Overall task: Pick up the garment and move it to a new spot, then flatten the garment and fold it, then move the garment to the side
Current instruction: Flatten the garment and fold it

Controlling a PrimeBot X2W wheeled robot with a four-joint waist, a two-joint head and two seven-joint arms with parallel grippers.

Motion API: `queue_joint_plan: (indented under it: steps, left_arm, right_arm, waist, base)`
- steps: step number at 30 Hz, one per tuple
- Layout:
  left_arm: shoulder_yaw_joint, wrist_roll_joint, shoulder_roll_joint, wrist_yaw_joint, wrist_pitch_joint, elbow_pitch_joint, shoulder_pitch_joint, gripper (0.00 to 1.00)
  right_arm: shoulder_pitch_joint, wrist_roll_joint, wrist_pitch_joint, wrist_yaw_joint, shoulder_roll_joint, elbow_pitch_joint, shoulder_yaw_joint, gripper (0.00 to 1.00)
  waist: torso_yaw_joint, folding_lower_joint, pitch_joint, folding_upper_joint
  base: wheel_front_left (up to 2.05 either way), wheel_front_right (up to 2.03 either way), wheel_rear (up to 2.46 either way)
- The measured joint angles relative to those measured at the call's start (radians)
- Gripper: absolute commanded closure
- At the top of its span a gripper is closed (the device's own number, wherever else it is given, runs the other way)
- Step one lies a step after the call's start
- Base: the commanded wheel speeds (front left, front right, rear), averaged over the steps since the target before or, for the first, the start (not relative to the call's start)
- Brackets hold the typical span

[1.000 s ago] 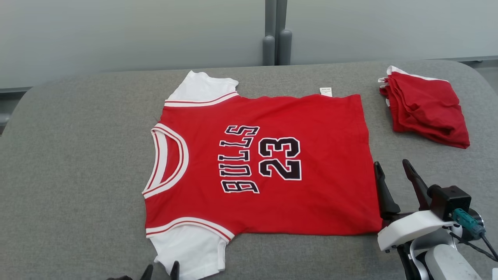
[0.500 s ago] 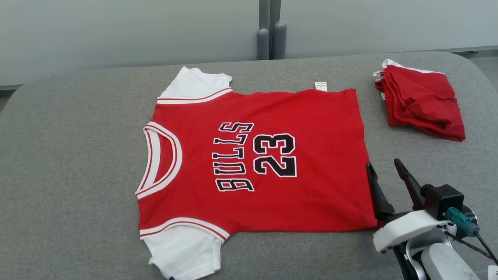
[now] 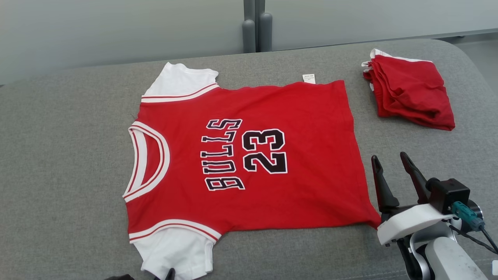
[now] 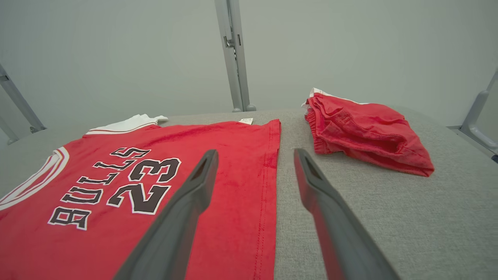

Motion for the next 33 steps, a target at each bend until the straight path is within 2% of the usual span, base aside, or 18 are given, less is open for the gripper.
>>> queue_joint_plan:
  steps: [3,7,14,24,33]
  left_arm:
    - [-0.006,-0.001,-0.002,-0.002,0.000,0.001,-0.002,1.00]
    - [-0.008,-0.006,-0.002,-0.011,-0.011,-0.017,-0.003,1.00]
    - [0.014,-0.005,0.003,-0.019,-0.065,-0.106,-0.034,1.00]
    - [0.024,0.008,0.016,-0.027,-0.104,-0.239,-0.072,1.00]
    - [0.023,0.012,0.020,-0.026,-0.101,-0.259,-0.072,1.00]
  right_arm:
    - [0.000,0.000,0.000,0.000,0.000,0.002,-0.005,0.00]
    - [0.008,0.000,0.000,0.011,-0.009,0.020,-0.005,0.00]
    - [0.097,0.050,0.001,0.054,-0.013,0.076,-0.003,0.00]
    - [0.150,0.181,0.043,0.105,0.051,0.139,-0.001,0.00]
    - [0.157,0.240,0.051,0.131,0.062,0.185,-0.021,0.00]
  waist:
    - [-0.001,0.0000,0.002,0.0000]
    - [0.001,0.0000,0.005,0.0000]
    - [0.020,0.0000,0.018,0.0000]
    - [0.007,0.0000,0.038,0.0000]
    - [0.004,0.0000,0.055,0.0000]
  base:
    - [0.00,0.00,0.00]
    - [0.00,0.00,0.00]
    - [0.00,0.00,0.00]
    - [0.00,0.00,0.00]
    - [0.00,0.00,0.00]
